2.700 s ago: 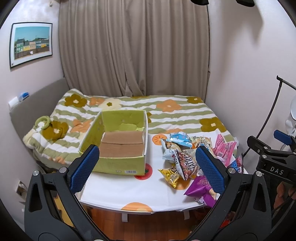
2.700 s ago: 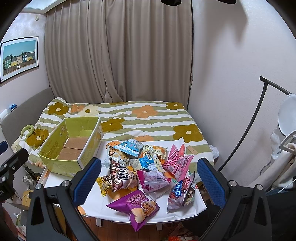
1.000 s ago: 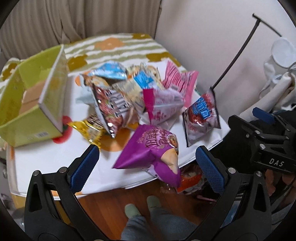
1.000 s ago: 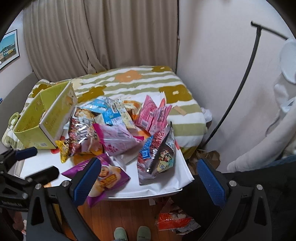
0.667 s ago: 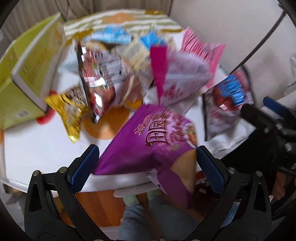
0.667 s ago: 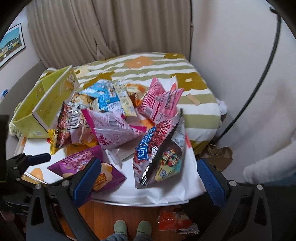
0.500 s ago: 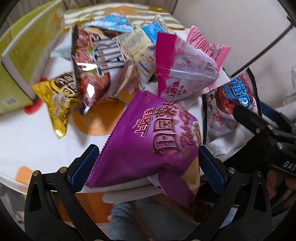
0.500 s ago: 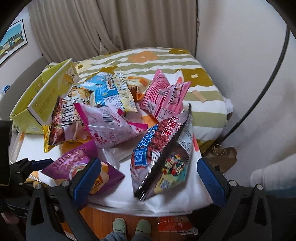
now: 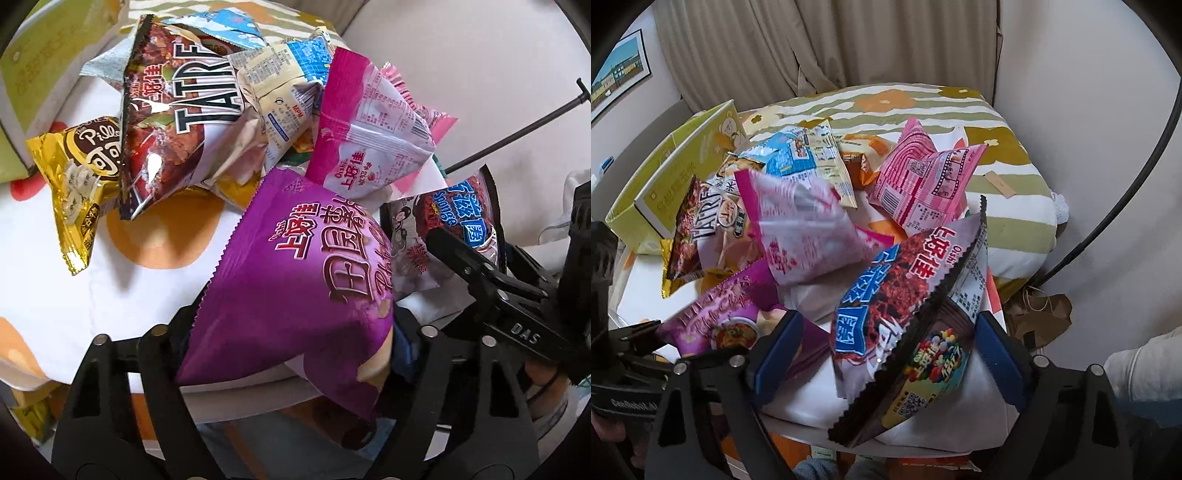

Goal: Organize snacks
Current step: 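Grasp the purple snack bag with the left tool while the right tool grasps the blue-red bag, then carry both bags into the green box and open both tools to release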

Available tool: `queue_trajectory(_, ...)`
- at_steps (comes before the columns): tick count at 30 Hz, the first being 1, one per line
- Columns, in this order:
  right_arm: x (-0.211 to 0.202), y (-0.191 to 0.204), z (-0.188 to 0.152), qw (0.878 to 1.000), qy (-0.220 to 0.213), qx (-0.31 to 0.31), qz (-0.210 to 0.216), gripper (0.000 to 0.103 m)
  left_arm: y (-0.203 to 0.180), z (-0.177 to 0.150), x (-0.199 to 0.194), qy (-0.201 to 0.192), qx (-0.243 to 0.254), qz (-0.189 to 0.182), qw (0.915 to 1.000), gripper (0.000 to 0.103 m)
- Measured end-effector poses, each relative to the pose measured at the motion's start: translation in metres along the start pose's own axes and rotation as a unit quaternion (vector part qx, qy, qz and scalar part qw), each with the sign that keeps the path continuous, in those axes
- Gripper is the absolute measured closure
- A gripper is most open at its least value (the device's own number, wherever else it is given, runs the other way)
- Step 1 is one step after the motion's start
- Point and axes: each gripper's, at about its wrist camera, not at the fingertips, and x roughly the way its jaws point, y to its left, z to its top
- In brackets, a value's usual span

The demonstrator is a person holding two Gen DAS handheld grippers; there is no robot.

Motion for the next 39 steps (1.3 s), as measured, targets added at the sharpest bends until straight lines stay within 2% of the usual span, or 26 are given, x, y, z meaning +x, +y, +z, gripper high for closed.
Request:
queue_trajectory(2, 0.001, -0.002, -0.001, 1.000, 0.001, 0.001, -0.002, 0.019, 0.003, 0.000, -0.002, 0.000, -0.002, -0.004, 1.0000, 0.032)
queue_trajectory(5, 0.004, -0.005, -0.001, 1.000, 0.004, 0.002, -0.007, 0.032, 0.004, -0.004, -0.012, -0.002, -0.002, -0.006, 1.0000, 0.037)
queue_trajectory(6, 0.004, -0.006, -0.001, 1.000, 0.004, 0.001, -0.007, 0.039, 0.004, -0.005, -0.014, -0.004, 0.000, -0.004, 1.0000, 0.037)
queue_trajectory(9, 0.004, -0.008, -0.002, 1.000, 0.011, -0.003, -0.012, 0.046, -0.006, -0.011, -0.029, -0.011, 0.010, 0.004, 0.9999, 0.038)
queue_trajectory(18, -0.028, -0.009, 0.000, 1.000, -0.011, 0.006, -0.010, 0.048, -0.007, -0.010, -0.082, -0.039, 0.013, 0.004, 0.9991, 0.040)
queue_trajectory(25, -0.070, 0.007, 0.024, 0.999, -0.051, -0.019, -0.003, 0.048, 0.000, 0.001, -0.159, -0.113, 0.002, 0.010, 0.9936, 0.040)
queue_trajectory(32, -0.096, 0.057, 0.076, 0.994, -0.094, -0.051, 0.027, 0.048, 0.048, 0.040, -0.229, -0.177, -0.009, 0.040, 0.9834, 0.040)
queue_trajectory(39, -0.086, 0.154, 0.130, 0.987, -0.119, -0.077, 0.075, 0.048, 0.143, 0.088, -0.273, -0.201, -0.030, 0.078, 0.9761, 0.040)
